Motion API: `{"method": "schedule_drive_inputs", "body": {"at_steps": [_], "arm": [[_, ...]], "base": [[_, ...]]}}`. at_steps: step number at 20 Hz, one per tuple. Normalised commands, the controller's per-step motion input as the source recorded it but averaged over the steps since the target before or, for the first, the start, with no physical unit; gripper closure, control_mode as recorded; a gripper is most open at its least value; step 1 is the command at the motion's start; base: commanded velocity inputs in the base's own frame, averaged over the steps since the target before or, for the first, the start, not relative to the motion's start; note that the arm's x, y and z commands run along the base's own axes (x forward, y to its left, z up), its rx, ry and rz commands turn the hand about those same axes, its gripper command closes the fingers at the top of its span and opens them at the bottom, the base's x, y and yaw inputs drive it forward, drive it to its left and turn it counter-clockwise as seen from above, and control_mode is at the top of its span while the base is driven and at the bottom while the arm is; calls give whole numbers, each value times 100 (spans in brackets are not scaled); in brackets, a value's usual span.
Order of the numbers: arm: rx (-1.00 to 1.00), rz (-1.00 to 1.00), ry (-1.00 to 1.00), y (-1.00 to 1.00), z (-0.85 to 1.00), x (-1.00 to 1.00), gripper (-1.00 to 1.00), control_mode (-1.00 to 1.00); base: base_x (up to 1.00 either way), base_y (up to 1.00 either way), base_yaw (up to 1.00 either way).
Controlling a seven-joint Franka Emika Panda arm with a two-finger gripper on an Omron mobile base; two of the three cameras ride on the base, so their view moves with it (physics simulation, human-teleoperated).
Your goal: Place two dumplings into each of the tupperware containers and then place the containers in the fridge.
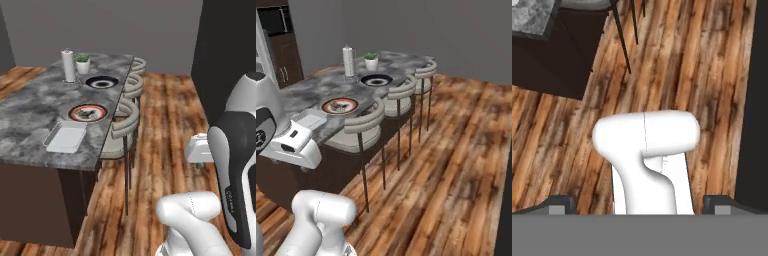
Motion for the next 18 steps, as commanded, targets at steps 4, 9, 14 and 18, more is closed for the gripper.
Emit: {"method": "schedule_drive_inputs", "body": {"at_steps": [4, 9, 14, 18], "arm": [[0, 0, 0, 0, 0, 0, -100, 100], [0, 0, 0, 0, 0, 0, -100, 100], [0, 0, 0, 0, 0, 0, -100, 100], [0, 0, 0, 0, 0, 0, -100, 100]], "base": [[53, -63, 62], [48, -79, 55], [45, -59, 65], [23, -75, 58]]}}
